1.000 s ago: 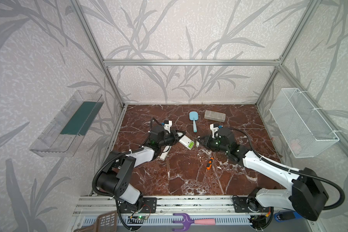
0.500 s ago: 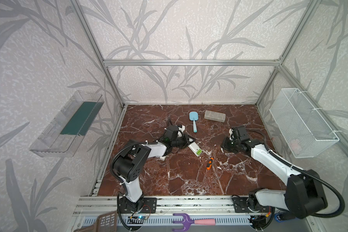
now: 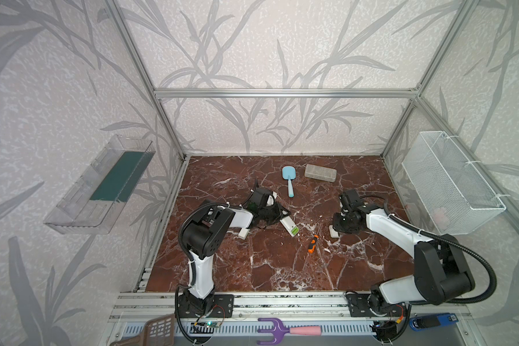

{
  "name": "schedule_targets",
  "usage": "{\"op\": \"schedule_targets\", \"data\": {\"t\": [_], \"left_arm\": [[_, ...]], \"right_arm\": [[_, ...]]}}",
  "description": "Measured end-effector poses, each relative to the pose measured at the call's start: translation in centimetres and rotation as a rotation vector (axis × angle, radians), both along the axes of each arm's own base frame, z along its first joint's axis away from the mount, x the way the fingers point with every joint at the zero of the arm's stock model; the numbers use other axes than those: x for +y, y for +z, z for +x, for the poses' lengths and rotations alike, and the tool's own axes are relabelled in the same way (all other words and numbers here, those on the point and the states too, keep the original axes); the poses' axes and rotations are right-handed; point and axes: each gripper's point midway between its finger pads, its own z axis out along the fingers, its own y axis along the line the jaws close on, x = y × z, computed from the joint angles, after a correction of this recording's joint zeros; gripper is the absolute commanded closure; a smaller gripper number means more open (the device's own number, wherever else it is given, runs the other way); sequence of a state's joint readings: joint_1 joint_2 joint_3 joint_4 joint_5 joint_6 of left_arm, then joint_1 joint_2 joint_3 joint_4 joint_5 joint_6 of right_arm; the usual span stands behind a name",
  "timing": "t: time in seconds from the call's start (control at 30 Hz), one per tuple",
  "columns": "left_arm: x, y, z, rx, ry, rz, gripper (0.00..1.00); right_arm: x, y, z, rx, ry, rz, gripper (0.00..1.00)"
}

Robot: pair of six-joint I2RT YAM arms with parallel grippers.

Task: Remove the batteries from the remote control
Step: 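Grasp the orange-handled screwdriver with the left gripper and lift it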

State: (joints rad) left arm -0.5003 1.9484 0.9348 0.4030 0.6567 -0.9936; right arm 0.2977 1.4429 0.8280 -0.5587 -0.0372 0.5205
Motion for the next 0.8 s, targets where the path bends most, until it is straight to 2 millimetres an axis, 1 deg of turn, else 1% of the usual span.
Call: {"op": "schedule_targets", "data": {"t": [0.1,0.2,0.33,0.43,0.5,0.57,0.63,0.8], "left_arm": [[0.1,0.1,0.4,-0.002,-0.007,0.017,0.86],[0.3,0.0,0.5,-0.003,-0.015,0.035,0.80],[1.1,-0.6,0.4,0.004,-0.020,0.062,0.73],[2.3,-1.7,0.0,0.030,-0.013,0.090,0.66],[2.8,-1.7,-0.1,0.020,-0.015,0.092,0.62],[3.4,-1.5,-0.1,0.006,-0.013,0.099,0.58],[3.8,-1.4,0.0,-0.004,-0.015,0.102,0.55],[4.7,-1.1,0.2,-0.030,-0.013,0.109,0.49]], "right_arm": [[-0.5,0.2,-0.3,-0.003,-0.004,-0.021,0.53],[-0.8,0.6,-0.7,-0.011,-0.007,-0.029,0.44],[-0.8,1.7,-0.8,-0.044,-0.009,-0.018,0.42],[-0.6,2.4,-0.9,-0.062,-0.010,-0.006,0.41],[-0.4,2.4,-1.1,-0.060,-0.001,-0.008,0.41],[0.2,2.3,-1.6,-0.048,0.017,-0.010,0.41],[1.3,2.2,-2.4,-0.034,0.049,-0.010,0.41],[4.6,2.0,-4.8,-0.002,0.143,-0.011,0.40]]}}
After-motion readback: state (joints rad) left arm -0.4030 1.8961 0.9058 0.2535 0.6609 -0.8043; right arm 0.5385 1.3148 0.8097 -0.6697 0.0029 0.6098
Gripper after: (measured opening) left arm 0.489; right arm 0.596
